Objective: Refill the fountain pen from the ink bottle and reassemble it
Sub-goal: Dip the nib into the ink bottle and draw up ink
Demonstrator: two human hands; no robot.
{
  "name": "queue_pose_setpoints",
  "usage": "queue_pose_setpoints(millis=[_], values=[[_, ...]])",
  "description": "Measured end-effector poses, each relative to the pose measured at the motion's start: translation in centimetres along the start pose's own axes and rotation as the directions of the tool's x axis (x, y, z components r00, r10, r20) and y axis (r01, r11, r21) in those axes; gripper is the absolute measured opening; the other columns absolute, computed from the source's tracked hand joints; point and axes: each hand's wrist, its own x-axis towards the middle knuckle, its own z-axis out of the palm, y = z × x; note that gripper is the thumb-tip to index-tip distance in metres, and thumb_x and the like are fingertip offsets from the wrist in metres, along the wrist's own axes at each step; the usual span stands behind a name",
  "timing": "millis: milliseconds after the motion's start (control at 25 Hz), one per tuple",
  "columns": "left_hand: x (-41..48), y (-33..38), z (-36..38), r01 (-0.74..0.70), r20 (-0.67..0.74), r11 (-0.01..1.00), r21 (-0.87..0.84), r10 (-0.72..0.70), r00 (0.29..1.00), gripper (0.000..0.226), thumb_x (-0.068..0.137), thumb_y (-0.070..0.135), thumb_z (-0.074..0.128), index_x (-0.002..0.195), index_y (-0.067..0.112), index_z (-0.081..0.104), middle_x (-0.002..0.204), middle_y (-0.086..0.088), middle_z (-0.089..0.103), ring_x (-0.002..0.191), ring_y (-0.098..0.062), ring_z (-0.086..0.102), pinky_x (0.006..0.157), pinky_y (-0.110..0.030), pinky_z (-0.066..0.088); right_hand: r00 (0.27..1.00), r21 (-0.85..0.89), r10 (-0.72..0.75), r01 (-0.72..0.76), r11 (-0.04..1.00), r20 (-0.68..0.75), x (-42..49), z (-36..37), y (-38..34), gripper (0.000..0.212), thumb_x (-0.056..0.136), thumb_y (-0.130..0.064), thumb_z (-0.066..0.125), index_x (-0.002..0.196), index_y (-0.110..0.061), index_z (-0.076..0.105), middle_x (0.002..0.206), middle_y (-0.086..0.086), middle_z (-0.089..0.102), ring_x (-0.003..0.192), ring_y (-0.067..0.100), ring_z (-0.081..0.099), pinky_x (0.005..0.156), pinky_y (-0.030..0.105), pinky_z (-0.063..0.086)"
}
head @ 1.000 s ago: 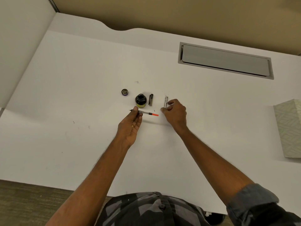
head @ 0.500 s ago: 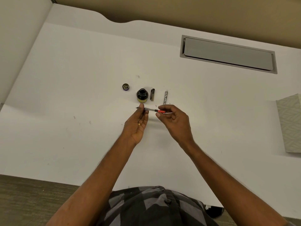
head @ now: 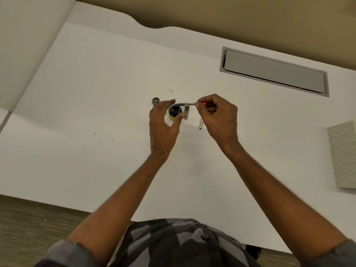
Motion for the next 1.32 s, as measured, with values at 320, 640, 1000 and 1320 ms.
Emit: queue_pose_setpoints(millis=[320,640,1000,1320], values=[[3.1,-3.8,1.8,-0.112,0.046,0.989,0.094,0.108,0.993,0.031,0.085,0.036,0.079,0.110,0.019,0.071,0.130,0.001,0.060,0.124,0.002,0.048,0.101,-0.031,0.046,0.980,-0.310,-0.088,0.141,0.940,0.177,2.6,2.4,-0.4,0.011,0.094,-0.022,0.071,0.097,-0.014,0.077,0.087,-0.004,0.075,0.073,0.004,0.065,0.074,0.013,0.054],[3.6,-4.9,2.4,-0.109,-0.007,0.994,0.004,0.109,0.994,0.023,0.088,0.028,0.075,0.108,0.015,0.072,0.130,-0.002,0.062,0.124,0.005,0.045,0.102,-0.016,0.039,0.967,-0.378,-0.085,0.174,0.909,0.241,3.4,3.5,-0.9,0.017,0.095,-0.021,0.067,0.106,-0.013,0.078,0.096,0.000,0.078,0.079,0.007,0.068,0.083,0.022,0.058],[3.9,-6.0,2.8,-0.137,-0.036,0.990,0.030,0.138,0.990,0.023,0.087,0.030,0.076,0.101,0.011,0.078,0.121,-0.004,0.072,0.129,-0.028,0.058,0.106,-0.048,0.045,0.921,-0.493,-0.130,0.312,0.812,0.368,4.8,4.2,-1.9,0.017,0.095,-0.021,0.066,0.107,-0.013,0.075,0.096,0.002,0.077,0.086,0.016,0.071,0.085,0.037,0.060],[4.7,-5.7,2.4,-0.133,-0.038,0.991,0.017,0.134,0.990,0.017,0.086,0.031,0.076,0.097,0.019,0.080,0.113,0.003,0.074,0.124,-0.022,0.060,0.099,-0.054,0.046,0.883,-0.520,-0.177,0.406,0.751,0.434,5.8,4.1,-2.5,0.020,0.097,-0.020,0.064,0.112,-0.012,0.075,0.100,0.005,0.078,0.088,0.018,0.073,0.088,0.037,0.060]])
